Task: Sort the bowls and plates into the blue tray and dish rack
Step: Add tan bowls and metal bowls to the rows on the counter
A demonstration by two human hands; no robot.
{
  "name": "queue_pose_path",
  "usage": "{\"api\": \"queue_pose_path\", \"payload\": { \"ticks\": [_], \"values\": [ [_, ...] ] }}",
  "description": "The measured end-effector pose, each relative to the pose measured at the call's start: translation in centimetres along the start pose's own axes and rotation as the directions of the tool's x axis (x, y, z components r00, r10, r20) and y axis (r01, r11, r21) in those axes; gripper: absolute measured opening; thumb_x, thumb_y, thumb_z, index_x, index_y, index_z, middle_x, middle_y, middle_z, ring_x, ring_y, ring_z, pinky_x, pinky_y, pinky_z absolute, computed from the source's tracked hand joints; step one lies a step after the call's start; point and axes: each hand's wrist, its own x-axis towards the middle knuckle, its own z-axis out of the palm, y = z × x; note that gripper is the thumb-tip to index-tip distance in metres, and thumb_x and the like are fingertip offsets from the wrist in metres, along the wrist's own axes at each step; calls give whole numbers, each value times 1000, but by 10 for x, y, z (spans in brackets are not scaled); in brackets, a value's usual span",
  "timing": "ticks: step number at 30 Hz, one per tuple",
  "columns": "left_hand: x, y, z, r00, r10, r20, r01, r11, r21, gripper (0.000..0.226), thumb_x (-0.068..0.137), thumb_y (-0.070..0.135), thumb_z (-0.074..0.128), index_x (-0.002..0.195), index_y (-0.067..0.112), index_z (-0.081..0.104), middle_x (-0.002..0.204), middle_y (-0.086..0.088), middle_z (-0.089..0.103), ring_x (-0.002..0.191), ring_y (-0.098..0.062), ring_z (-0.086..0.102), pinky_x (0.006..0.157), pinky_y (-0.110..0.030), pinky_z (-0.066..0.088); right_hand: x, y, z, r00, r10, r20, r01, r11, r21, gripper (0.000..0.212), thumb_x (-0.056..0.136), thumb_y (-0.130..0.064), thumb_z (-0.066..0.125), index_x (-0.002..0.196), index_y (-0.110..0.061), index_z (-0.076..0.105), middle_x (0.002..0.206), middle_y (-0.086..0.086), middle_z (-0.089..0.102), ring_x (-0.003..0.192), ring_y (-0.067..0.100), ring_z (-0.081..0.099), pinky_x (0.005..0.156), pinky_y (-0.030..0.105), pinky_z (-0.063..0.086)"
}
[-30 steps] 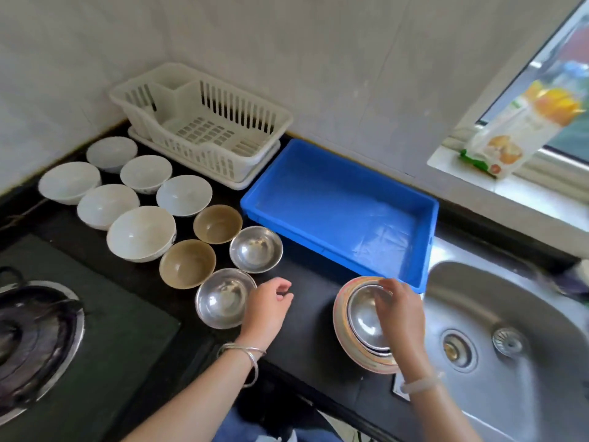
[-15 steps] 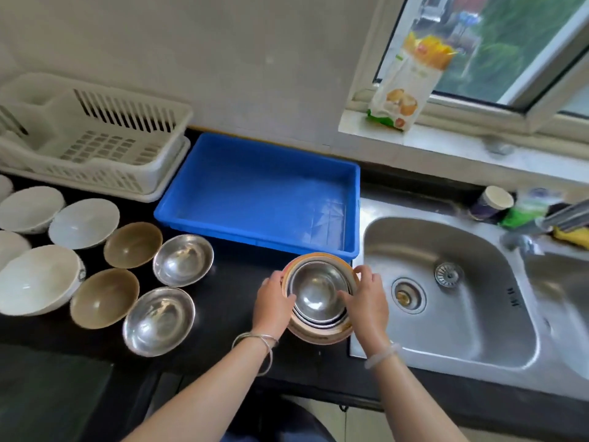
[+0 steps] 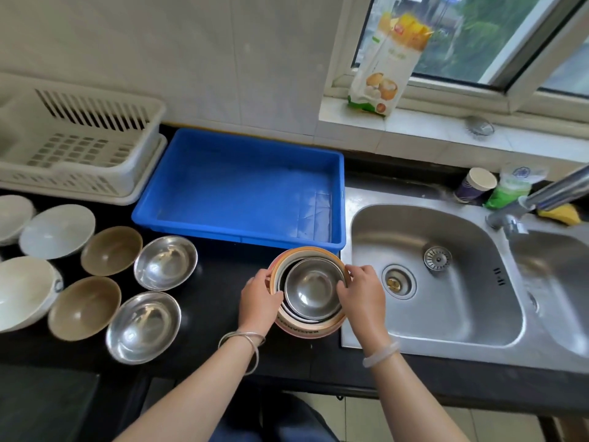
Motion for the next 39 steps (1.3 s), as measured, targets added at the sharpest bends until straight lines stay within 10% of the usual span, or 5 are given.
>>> {"api": "queue_pose_path", "payload": {
  "ticks": [31,39],
  "values": [
    [4,11,6,1000,15,-18,-13,993,116,29,83,15,63,112,17,56,101,-3,63,86,-16,63,76,-30,55,8,3,-20,994,111,18,-112,992,57,12,86,-19,59,78,-10,63,75,5,66,67,21,57,58,27,38],
    [2,17,1,997,79,-24,-74,980,183,26,84,15,59,101,23,41,78,3,57,65,-11,61,55,-26,54,4,5,-27,995,96,7,-96,979,182,9,87,-16,58,83,-9,62,73,3,66,70,22,61,63,30,46]
  ]
}}
